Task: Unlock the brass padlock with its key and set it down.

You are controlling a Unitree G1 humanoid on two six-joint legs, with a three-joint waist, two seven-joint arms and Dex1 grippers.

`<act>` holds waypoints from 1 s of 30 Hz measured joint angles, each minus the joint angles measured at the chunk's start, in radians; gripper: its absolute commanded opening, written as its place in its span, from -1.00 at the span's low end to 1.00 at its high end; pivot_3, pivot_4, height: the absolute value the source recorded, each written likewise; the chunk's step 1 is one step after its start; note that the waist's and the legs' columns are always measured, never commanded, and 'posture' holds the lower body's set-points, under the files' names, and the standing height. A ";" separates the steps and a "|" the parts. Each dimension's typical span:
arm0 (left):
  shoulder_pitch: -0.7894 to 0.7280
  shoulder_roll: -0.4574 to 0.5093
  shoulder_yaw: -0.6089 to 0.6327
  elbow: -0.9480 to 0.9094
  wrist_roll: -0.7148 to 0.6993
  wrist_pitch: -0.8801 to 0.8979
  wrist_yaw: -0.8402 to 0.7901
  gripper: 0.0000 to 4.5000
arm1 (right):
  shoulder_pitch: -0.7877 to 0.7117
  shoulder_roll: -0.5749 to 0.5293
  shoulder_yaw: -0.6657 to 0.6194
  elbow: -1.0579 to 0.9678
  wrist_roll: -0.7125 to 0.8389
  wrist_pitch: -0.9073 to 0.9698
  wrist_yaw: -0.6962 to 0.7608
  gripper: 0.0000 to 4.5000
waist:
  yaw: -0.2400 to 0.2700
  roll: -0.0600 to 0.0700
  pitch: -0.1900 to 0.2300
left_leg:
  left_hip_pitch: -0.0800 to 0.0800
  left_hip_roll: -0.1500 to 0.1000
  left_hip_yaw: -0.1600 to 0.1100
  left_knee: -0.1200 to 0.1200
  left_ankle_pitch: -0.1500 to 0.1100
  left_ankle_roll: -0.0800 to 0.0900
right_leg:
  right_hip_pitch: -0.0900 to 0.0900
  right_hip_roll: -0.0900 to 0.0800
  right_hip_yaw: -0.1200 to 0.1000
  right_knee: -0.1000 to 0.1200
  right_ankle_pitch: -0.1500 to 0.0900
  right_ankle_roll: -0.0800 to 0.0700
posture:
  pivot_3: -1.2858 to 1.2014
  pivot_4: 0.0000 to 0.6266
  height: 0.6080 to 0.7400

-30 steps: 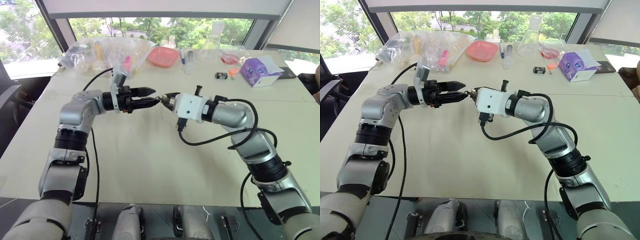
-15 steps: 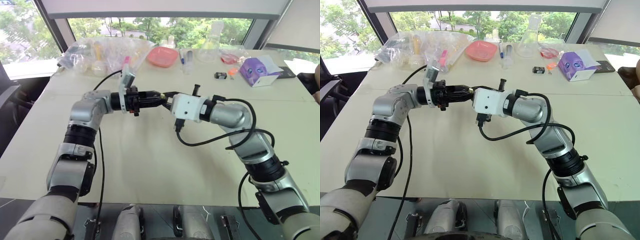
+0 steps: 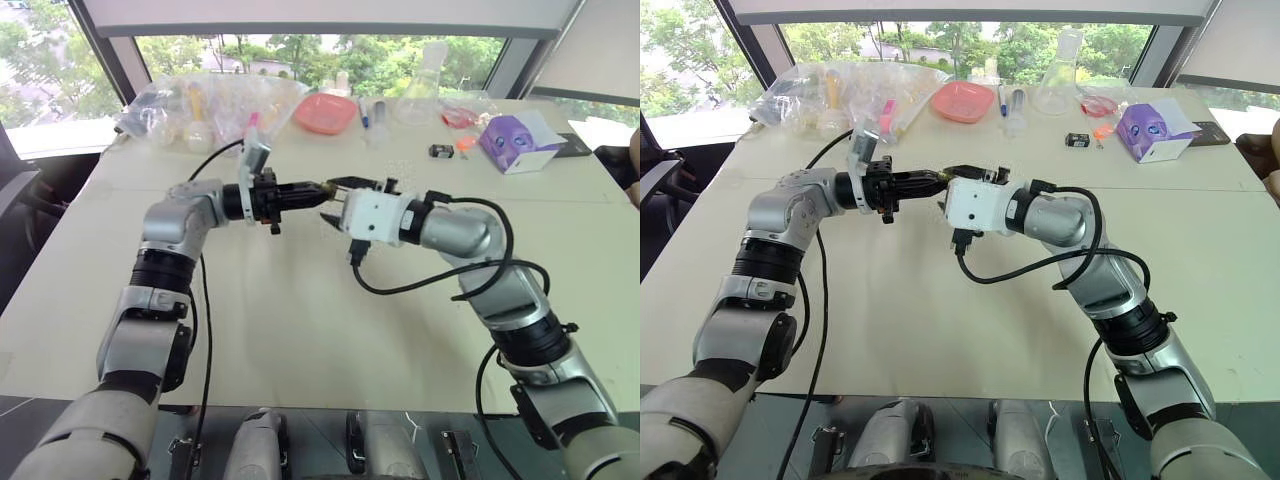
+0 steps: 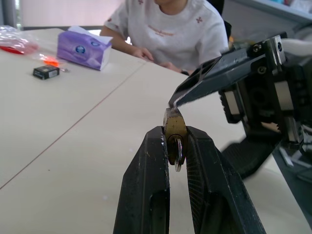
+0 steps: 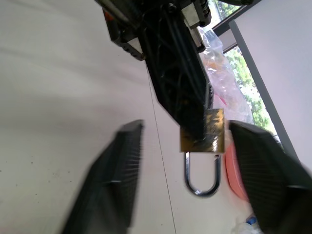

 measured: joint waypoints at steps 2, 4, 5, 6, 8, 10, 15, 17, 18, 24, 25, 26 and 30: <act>0.007 0.000 0.012 -0.012 -0.006 0.013 0.011 -1.00 | 0.032 -0.008 -0.018 -0.023 0.006 0.028 -0.003 0.98 | 0.002 0.000 0.000 | 0.000 0.000 0.000 0.000 0.000 0.000 | 0.000 0.000 0.000 0.000 0.000 0.000 | 0.03 -0.52 0.90; 0.023 0.007 0.025 -0.032 -0.013 0.027 0.020 -1.00 | 0.095 0.034 -0.083 -0.096 0.066 0.123 -0.016 0.98 | 0.002 0.000 0.000 | 0.000 0.000 -0.001 0.000 0.000 0.000 | 0.000 0.000 0.000 0.000 0.000 0.000 | 0.03 -0.52 0.90; 0.030 0.010 0.028 -0.037 -0.018 0.038 0.021 -1.00 | 0.111 0.071 -0.115 -0.125 0.101 0.177 -0.031 0.98 | 0.001 0.000 0.000 | 0.000 0.000 -0.001 0.000 0.000 0.000 | 0.000 0.000 0.000 0.000 0.000 0.000 | 0.03 -0.52 0.90; 0.034 0.008 0.028 -0.042 -0.023 0.046 0.022 -1.00 | 0.114 0.115 -0.150 -0.158 0.139 0.239 -0.054 0.98 | -0.002 0.000 0.000 | 0.000 0.000 -0.001 0.000 0.000 0.000 | 0.000 0.000 0.000 0.001 0.000 0.000 | 0.03 -0.52 0.90; 0.036 0.001 0.028 -0.058 -0.033 0.066 0.023 -1.00 | 0.099 0.163 -0.195 -0.209 0.186 0.323 -0.095 0.98 | -0.001 0.000 0.000 | 0.000 0.000 -0.001 0.000 0.001 -0.002 | 0.000 0.000 0.000 0.002 0.000 0.000 | 0.03 -0.52 0.90; 0.040 0.004 0.031 -0.080 -0.057 0.097 0.019 -1.00 | 0.085 0.183 -0.219 -0.230 0.197 0.362 -0.144 0.98 | -0.001 0.000 0.000 | 0.000 0.000 -0.001 0.000 0.001 -0.002 | 0.000 0.000 0.000 0.002 0.000 0.000 | 0.03 -0.52 0.90; 0.042 0.019 0.036 -0.110 -0.100 0.155 0.007 -1.00 | 0.072 0.198 -0.223 -0.227 0.195 0.393 -0.230 0.98 | 0.000 0.000 0.000 | 0.000 0.000 -0.001 0.000 0.001 -0.002 | 0.000 0.000 0.000 0.001 0.000 0.000 | 0.03 -0.52 0.90; 0.042 0.022 0.046 -0.118 -0.117 0.171 0.002 -1.00 | 0.071 0.189 -0.222 -0.221 0.191 0.393 -0.246 0.98 | 0.000 0.000 0.000 | 0.000 0.000 -0.001 0.000 0.001 -0.002 | 0.000 0.000 0.000 0.001 0.000 0.000 | 0.03 -0.52 0.90; 0.042 0.023 0.049 -0.122 -0.120 0.175 0.001 -1.00 | 0.071 0.177 -0.221 -0.214 0.188 0.391 -0.251 0.98 | 0.000 0.000 0.000 | 0.000 0.000 -0.001 0.000 0.001 -0.002 | 0.000 0.000 0.000 0.001 0.000 0.000 | 0.03 -0.52 0.90; 0.048 0.029 0.055 -0.143 -0.139 0.196 0.000 -1.00 | 0.078 0.146 -0.204 -0.175 0.186 0.387 -0.258 0.98 | -0.001 0.000 0.000 | 0.000 0.000 -0.002 0.000 0.001 -0.002 | 0.000 0.000 0.000 0.001 0.000 0.000 | 0.03 -0.52 0.90; 0.053 0.029 0.055 -0.153 -0.140 0.197 0.000 -1.00 | 0.081 0.142 -0.197 -0.175 0.187 0.387 -0.255 0.98 | -0.001 0.000 0.000 | 0.000 0.000 -0.002 0.000 0.001 -0.002 | 0.000 0.000 0.000 0.001 0.000 0.000 | 0.03 -0.52 0.90; 0.058 0.029 0.055 -0.157 -0.144 0.198 0.000 -1.00 | 0.086 0.138 -0.189 -0.173 0.188 0.387 -0.251 0.98 | -0.001 0.000 0.000 | 0.000 0.000 -0.002 0.000 0.001 -0.002 | 0.000 0.000 0.000 0.001 0.000 0.000 | 0.03 -0.52 0.90; 0.066 0.031 0.055 -0.159 -0.148 0.207 0.006 -1.00 | 0.089 0.131 -0.174 -0.166 0.197 0.383 -0.239 0.98 | -0.001 0.000 0.000 | 0.000 0.000 -0.002 0.000 0.001 -0.001 | 0.000 0.000 0.000 0.001 0.000 0.000 | 0.03 -0.52 0.90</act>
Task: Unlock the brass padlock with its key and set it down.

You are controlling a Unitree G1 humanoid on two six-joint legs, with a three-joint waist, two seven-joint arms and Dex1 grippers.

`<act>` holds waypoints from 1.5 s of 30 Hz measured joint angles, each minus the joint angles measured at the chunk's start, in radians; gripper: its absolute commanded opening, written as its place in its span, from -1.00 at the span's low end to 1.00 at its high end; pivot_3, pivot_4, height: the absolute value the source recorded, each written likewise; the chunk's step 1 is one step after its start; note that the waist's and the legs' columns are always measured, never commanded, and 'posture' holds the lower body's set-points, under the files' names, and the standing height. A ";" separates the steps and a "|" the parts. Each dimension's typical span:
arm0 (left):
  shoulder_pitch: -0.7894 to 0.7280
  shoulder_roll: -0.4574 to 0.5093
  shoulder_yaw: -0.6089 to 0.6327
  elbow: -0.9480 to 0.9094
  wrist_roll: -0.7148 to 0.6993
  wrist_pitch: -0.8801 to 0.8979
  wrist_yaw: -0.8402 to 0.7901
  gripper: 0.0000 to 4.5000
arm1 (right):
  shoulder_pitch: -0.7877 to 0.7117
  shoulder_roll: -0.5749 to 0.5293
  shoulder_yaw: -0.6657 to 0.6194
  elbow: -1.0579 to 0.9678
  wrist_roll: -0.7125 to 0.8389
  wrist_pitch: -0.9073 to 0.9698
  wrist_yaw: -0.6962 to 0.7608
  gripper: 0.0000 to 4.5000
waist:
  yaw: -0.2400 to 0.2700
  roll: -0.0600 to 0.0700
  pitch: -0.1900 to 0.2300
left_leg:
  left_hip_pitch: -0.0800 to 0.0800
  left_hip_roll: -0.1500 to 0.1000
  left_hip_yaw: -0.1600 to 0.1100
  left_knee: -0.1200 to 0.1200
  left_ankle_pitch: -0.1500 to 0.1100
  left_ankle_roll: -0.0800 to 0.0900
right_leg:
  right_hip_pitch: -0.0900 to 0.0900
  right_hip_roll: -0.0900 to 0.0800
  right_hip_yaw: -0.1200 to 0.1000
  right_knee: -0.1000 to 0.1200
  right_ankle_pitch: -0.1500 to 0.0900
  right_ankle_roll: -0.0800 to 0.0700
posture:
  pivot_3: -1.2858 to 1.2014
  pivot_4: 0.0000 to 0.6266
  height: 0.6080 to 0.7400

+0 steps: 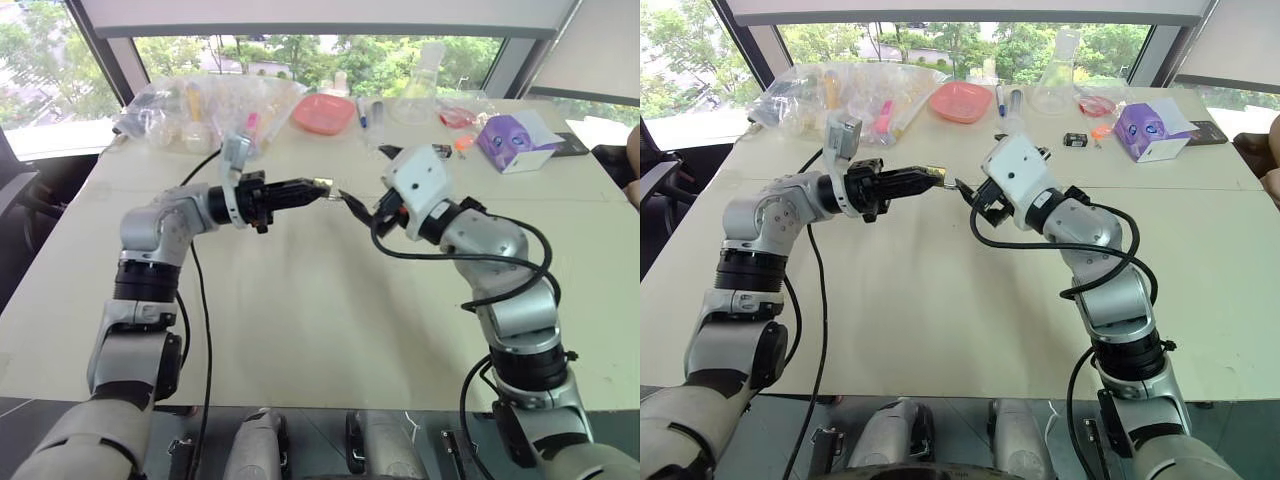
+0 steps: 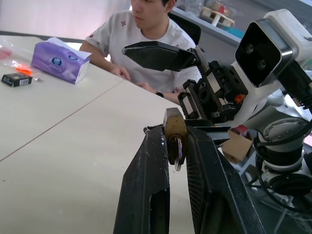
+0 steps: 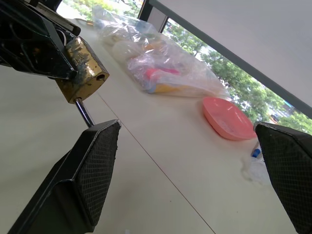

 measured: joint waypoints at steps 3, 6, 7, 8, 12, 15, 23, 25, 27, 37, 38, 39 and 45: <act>0.002 0.001 -0.001 0.000 0.000 0.000 0.003 -1.00 | -0.001 -0.009 0.009 0.002 0.000 -0.006 0.008 0.98 | 0.001 0.000 0.000 | 0.000 0.000 0.000 0.000 0.000 0.000 | 0.000 0.000 0.000 0.000 0.000 0.000 | 0.03 -0.52 0.90; 0.002 0.002 -0.003 0.000 0.002 -0.002 0.003 -1.00 | -0.001 -0.020 0.013 0.002 0.000 -0.009 0.010 0.98 | 0.001 0.000 0.000 | 0.000 0.000 0.000 0.000 0.000 0.000 | 0.000 0.000 0.000 0.000 0.000 0.000 | 0.03 -0.52 0.90; 0.002 0.002 -0.003 0.000 0.003 -0.005 0.003 -1.00 | 0.000 -0.033 0.012 0.002 0.000 -0.009 0.013 0.98 | 0.002 0.000 0.000 | 0.000 0.000 0.000 0.000 0.000 0.000 | 0.000 0.000 0.000 0.000 0.000 0.000 | 0.03 -0.52 0.90; 0.002 0.002 -0.003 0.000 0.003 -0.012 0.003 -1.00 | 0.004 -0.047 0.012 0.002 0.000 -0.006 0.018 0.98 | 0.002 0.000 0.000 | 0.000 0.000 0.000 0.000 0.000 0.000 | 0.000 0.000 0.000 0.000 0.000 0.000 | 0.03 -0.52 0.90; 0.002 -0.003 -0.012 0.003 0.016 -0.042 0.003 -1.00 | 0.053 -0.077 -0.008 -0.029 0.045 0.072 0.050 0.98 | 0.004 0.000 0.000 | 0.000 0.000 0.000 0.000 0.000 0.000 | 0.000 0.000 0.000 0.000 0.000 0.000 | 0.03 -0.52 0.90; 0.002 -0.015 -0.030 0.017 0.034 -0.065 0.004 -1.00 | 0.098 -0.127 -0.042 -0.091 0.098 0.161 0.086 0.98 | 0.004 0.000 0.000 | 0.000 0.000 0.000 0.000 0.000 0.000 | 0.000 0.000 0.000 -0.001 0.000 0.000 | 0.03 -0.52 0.90; 0.000 -0.133 -0.046 0.152 0.076 -0.074 0.103 -1.00 | 0.149 -0.303 -0.146 -0.275 0.249 0.419 0.166 0.98 | 0.007 0.000 0.000 | 0.000 -0.001 -0.002 0.000 -0.003 0.006 | 0.001 0.000 0.000 -0.002 0.000 0.000 | 0.03 -0.52 0.90; 0.004 -0.177 -0.057 0.228 0.090 -0.041 0.139 -1.00 | 0.166 -0.342 -0.149 -0.326 0.293 0.478 0.186 0.98 | 0.006 0.000 0.000 | 0.000 -0.001 -0.002 0.000 -0.004 0.008 | 0.001 0.000 0.000 -0.002 0.000 0.000 | 0.03 -0.52 0.90; 0.006 -0.203 -0.076 0.277 0.103 -0.014 0.149 -1.00 | 0.173 -0.360 -0.148 -0.345 0.317 0.503 0.188 0.98 | 0.004 0.000 0.000 | 0.000 -0.001 -0.002 0.000 -0.005 0.008 | 0.001 0.000 0.000 -0.002 0.000 0.000 | 0.03 -0.52 0.90; -0.030 -0.289 -0.080 0.482 0.181 0.032 0.241 -0.55 | 0.193 -0.402 -0.112 -0.376 0.356 0.548 0.143 1.00 | 0.004 0.000 0.000 | 0.000 -0.001 -0.003 0.000 -0.005 0.009 | 0.001 0.000 0.000 -0.002 0.000 0.000 | 0.03 -0.52 0.90; -0.037 -0.289 -0.081 0.494 0.193 0.030 0.247 -0.39 | 0.197 -0.403 -0.110 -0.376 0.357 0.548 0.137 1.00 | 0.004 0.000 0.000 | 0.000 -0.001 -0.003 0.000 -0.005 0.009 | 0.001 0.000 0.000 -0.002 0.000 0.000 | 0.03 -0.52 0.90; -0.043 -0.288 -0.082 0.503 0.202 0.030 0.249 -0.18 | 0.199 -0.403 -0.105 -0.376 0.358 0.547 0.133 1.00 | 0.004 -0.001 0.000 | 0.000 -0.001 -0.002 0.000 -0.005 0.009 | 0.001 0.000 0.000 -0.002 0.000 0.000 | 0.03 -0.52 0.90; -0.063 -0.276 -0.120 0.481 0.260 -0.035 0.257 0.53 | 0.202 -0.405 -0.087 -0.376 0.364 0.540 0.114 1.00 | 0.004 -0.002 -0.001 | 0.002 -0.001 -0.003 0.001 -0.005 0.009 | 0.003 -0.001 0.000 -0.002 0.000 0.000 | 0.03 -0.52 0.90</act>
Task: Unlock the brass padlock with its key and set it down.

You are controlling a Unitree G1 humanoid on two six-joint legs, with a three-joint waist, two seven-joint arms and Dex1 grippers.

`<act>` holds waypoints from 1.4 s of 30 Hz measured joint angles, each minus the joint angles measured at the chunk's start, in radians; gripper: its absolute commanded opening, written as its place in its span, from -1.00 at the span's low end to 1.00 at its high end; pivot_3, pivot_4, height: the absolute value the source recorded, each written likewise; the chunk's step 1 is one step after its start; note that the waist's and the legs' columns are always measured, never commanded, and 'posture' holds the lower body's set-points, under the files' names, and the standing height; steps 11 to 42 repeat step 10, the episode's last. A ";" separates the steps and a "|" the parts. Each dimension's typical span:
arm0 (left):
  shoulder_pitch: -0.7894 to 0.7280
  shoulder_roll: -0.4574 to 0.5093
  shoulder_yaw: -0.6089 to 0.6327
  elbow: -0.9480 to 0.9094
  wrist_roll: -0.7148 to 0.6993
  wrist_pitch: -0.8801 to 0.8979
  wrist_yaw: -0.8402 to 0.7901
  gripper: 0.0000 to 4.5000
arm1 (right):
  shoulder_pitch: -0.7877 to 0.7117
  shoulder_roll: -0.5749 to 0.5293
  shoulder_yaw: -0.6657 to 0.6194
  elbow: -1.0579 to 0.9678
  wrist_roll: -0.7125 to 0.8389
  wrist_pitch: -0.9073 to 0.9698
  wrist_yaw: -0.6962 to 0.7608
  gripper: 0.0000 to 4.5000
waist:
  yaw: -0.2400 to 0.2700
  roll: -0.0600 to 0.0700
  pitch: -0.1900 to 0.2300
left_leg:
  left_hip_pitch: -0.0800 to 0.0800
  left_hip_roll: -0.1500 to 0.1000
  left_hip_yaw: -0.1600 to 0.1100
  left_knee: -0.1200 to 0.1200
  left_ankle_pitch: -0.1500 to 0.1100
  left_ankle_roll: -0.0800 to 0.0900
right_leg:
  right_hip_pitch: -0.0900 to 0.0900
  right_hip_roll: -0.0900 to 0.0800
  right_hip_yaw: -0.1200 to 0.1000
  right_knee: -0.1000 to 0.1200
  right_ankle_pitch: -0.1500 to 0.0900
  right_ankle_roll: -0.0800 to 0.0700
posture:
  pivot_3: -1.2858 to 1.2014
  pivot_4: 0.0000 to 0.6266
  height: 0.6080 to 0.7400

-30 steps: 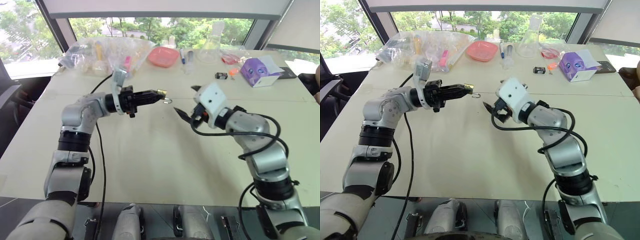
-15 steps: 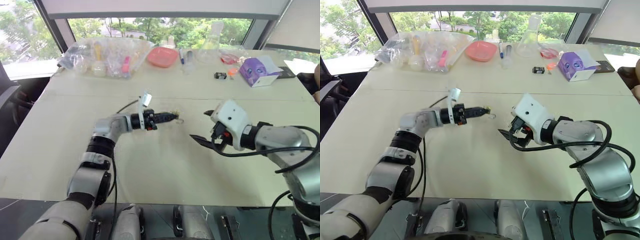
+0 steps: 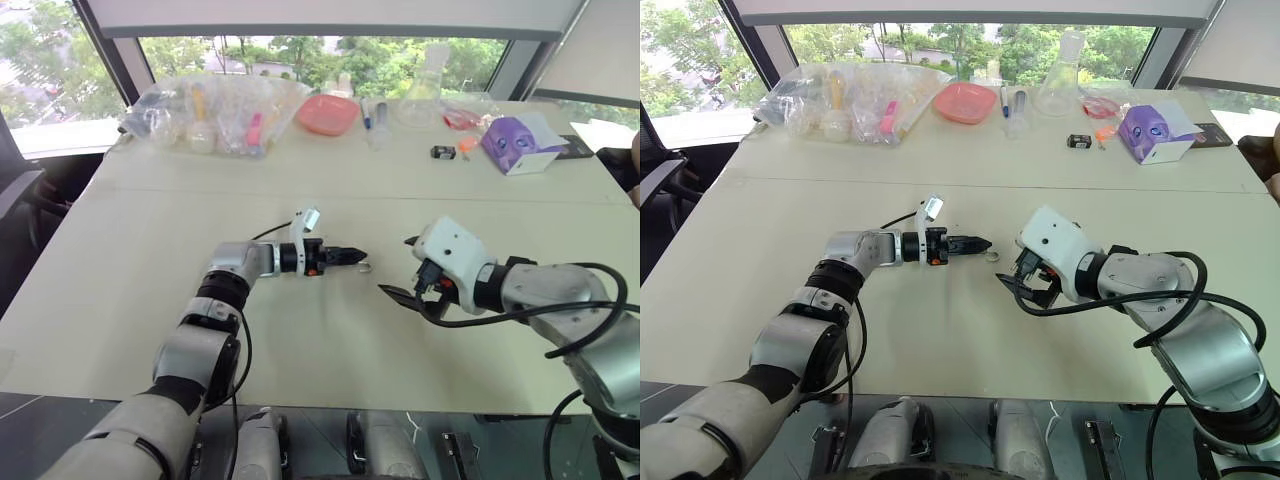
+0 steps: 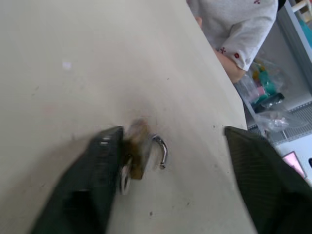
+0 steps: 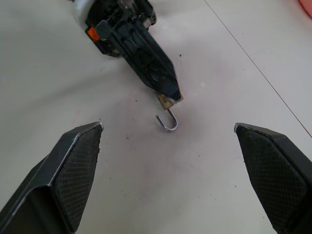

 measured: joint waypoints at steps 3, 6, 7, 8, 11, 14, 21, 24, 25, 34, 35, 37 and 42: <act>0.028 0.076 -0.066 -0.088 0.091 -0.110 0.026 0.53 | 0.008 -0.004 0.001 0.000 0.000 -0.002 -0.010 1.00 | -0.012 0.000 0.000 | 0.001 0.001 0.000 -0.001 0.000 0.000 | -0.001 0.001 0.001 0.001 0.000 0.000 | 0.03 -0.52 0.90; 0.091 0.185 -0.067 -0.207 0.119 -0.132 0.025 0.53 | 0.024 -0.005 0.004 0.002 -0.001 -0.012 -0.020 1.00 | -0.013 0.000 0.000 | 0.000 0.002 0.000 -0.002 0.000 -0.001 | -0.004 0.002 0.001 0.002 0.000 -0.001 | 0.03 -0.52 0.90; 0.121 0.229 -0.062 -0.264 0.121 -0.132 0.016 0.53 | 0.031 -0.005 0.006 0.003 -0.001 -0.018 -0.024 1.00 | -0.010 0.000 0.000 | -0.001 0.002 0.000 -0.002 0.001 -0.001 | -0.004 0.002 0.001 0.002 0.000 -0.001 | 0.03 -0.52 0.90; 0.143 0.260 -0.051 -0.311 0.120 -0.132 0.010 0.53 | 0.035 -0.004 0.010 0.004 -0.001 -0.022 -0.029 1.00 | -0.005 0.000 0.000 | -0.001 0.002 0.001 -0.002 0.001 -0.002 | -0.004 0.002 0.001 0.002 0.000 -0.001 | 0.03 -0.52 0.90; 0.189 0.296 -0.014 -0.410 0.094 -0.130 -0.004 0.53 | 0.037 0.003 0.021 0.010 -0.002 -0.032 -0.040 1.00 | 0.004 0.000 0.000 | -0.002 0.002 0.001 0.000 0.003 -0.005 | -0.004 0.000 0.000 0.002 0.000 -0.001 | 0.03 -0.52 0.90; 0.189 0.296 -0.014 -0.410 0.094 -0.130 -0.004 0.53 | 0.037 0.003 0.021 0.010 -0.002 -0.032 -0.040 1.00 | 0.004 0.000 0.000 | -0.002 0.002 0.001 0.000 0.003 -0.005 | -0.004 0.000 0.000 0.002 0.000 -0.001 | 0.03 -0.52 0.90; 0.189 0.296 -0.014 -0.410 0.094 -0.130 -0.004 0.53 | 0.037 0.003 0.021 0.010 -0.002 -0.032 -0.040 1.00 | 0.004 0.000 0.000 | -0.002 0.002 0.001 0.000 0.003 -0.005 | -0.004 0.000 0.000 0.002 0.000 -0.001 | 0.03 -0.52 0.90; 0.189 0.296 -0.014 -0.410 0.094 -0.130 -0.004 0.53 | 0.037 0.003 0.021 0.010 -0.002 -0.032 -0.040 1.00 | 0.004 0.000 0.000 | -0.002 0.002 0.001 0.000 0.003 -0.005 | -0.004 0.000 0.000 0.002 0.000 -0.001 | 0.03 -0.52 0.90; 0.189 0.296 -0.014 -0.410 0.094 -0.130 -0.004 0.53 | 0.037 0.003 0.021 0.010 -0.002 -0.032 -0.040 1.00 | 0.004 0.000 0.000 | -0.002 0.002 0.001 0.000 0.003 -0.005 | -0.004 0.000 0.000 0.002 0.000 -0.001 | 0.03 -0.52 0.90; 0.189 0.296 -0.014 -0.410 0.094 -0.130 -0.004 0.53 | 0.037 0.003 0.021 0.010 -0.002 -0.032 -0.040 1.00 | 0.004 0.000 0.000 | -0.002 0.002 0.001 0.000 0.003 -0.005 | -0.004 0.000 0.000 0.002 0.000 -0.001 | 0.03 -0.52 0.90; 0.189 0.296 -0.014 -0.410 0.094 -0.130 -0.004 0.53 | 0.037 0.003 0.021 0.010 -0.002 -0.032 -0.040 1.00 | 0.004 0.000 0.000 | -0.002 0.002 0.001 0.000 0.003 -0.005 | -0.004 0.000 0.000 0.002 0.000 -0.001 | 0.03 -0.52 0.90; 0.189 0.296 -0.014 -0.410 0.094 -0.130 -0.004 0.53 | 0.037 0.003 0.021 0.010 -0.002 -0.032 -0.040 1.00 | 0.004 0.000 0.000 | -0.002 0.002 0.001 0.000 0.003 -0.005 | -0.004 0.000 0.000 0.002 0.000 -0.001 | 0.03 -0.52 0.90; 0.189 0.296 -0.014 -0.410 0.094 -0.130 -0.004 0.53 | 0.037 0.003 0.021 0.010 -0.002 -0.032 -0.040 1.00 | 0.004 0.000 0.000 | -0.002 0.002 0.001 0.000 0.003 -0.005 | -0.004 0.000 0.000 0.002 0.000 -0.001 | 0.03 -0.52 0.90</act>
